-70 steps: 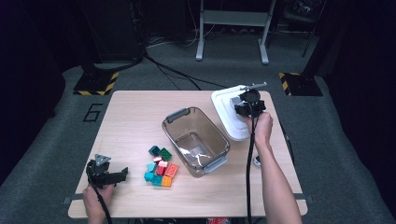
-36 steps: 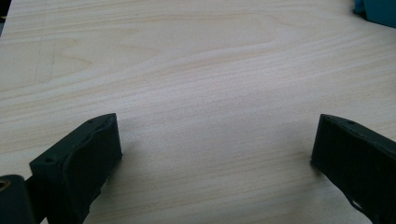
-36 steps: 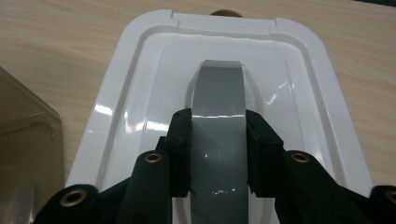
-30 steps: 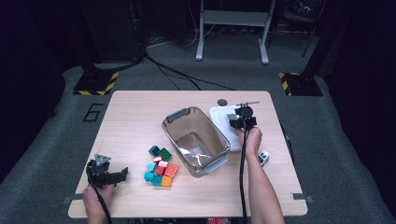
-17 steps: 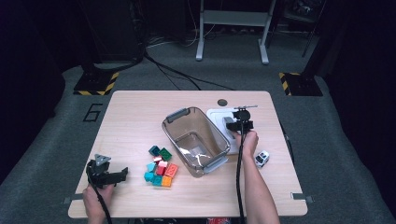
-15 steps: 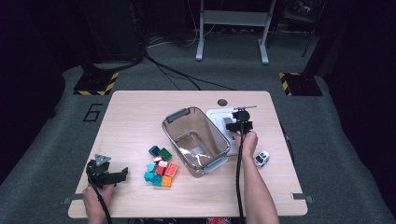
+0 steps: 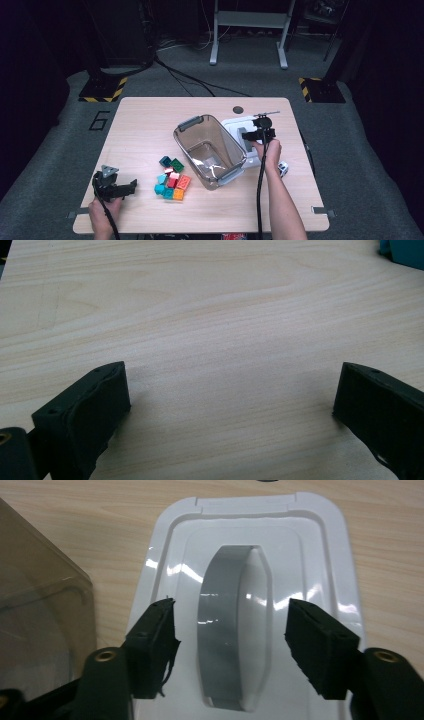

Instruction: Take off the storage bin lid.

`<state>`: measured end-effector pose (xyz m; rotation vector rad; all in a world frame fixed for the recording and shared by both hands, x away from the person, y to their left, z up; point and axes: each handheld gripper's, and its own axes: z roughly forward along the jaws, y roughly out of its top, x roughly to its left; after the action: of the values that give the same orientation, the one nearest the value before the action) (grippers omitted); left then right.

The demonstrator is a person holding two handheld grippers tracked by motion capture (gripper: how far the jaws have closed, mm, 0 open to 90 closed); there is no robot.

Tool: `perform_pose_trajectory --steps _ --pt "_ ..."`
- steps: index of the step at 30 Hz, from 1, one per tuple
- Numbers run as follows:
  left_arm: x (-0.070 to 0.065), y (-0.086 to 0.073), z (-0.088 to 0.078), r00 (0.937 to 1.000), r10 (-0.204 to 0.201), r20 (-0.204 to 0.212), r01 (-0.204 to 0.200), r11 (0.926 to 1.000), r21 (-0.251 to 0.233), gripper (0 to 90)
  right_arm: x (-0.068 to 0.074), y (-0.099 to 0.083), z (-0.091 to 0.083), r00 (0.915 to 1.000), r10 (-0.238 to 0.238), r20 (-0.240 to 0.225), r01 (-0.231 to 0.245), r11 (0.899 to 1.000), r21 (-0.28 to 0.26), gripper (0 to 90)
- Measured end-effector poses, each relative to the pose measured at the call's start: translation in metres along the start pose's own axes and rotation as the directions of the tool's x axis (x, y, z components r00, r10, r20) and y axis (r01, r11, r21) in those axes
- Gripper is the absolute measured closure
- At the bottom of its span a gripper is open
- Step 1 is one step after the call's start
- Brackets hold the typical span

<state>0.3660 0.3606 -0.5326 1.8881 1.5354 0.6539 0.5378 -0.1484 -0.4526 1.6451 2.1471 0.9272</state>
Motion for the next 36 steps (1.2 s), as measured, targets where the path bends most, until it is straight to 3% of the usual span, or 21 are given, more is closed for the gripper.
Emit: perform_pose_trajectory --steps 9,18,25,36 --pt "0.0 0.0 0.0 1.0 0.0 0.0 0.0 1.0 0.0 1.5 -0.013 -0.008 -0.038 0.9997 -0.008 0.023 0.01 0.998 -0.058 16.7" --pt "0.0 0.0 0.0 1.0 -0.001 0.0 0.001 1.0 -0.001 1.5 -0.021 -0.028 -0.068 0.998 -0.045 0.044 0.048 0.996 -0.076 11.7" --pt "0.0 0.0 -0.001 1.0 0.002 0.0 -0.002 1.0 0.004 1.6 -0.029 -0.05 -0.077 0.995 -0.068 0.073 0.072 0.996 -0.05 5.9" --pt "0.0 0.0 0.0 1.0 0.0 0.0 0.0 1.0 -0.001 1.7 -0.049 -0.09 -0.072 0.9956 -0.044 0.083 0.04 0.998 0.039 2.6"
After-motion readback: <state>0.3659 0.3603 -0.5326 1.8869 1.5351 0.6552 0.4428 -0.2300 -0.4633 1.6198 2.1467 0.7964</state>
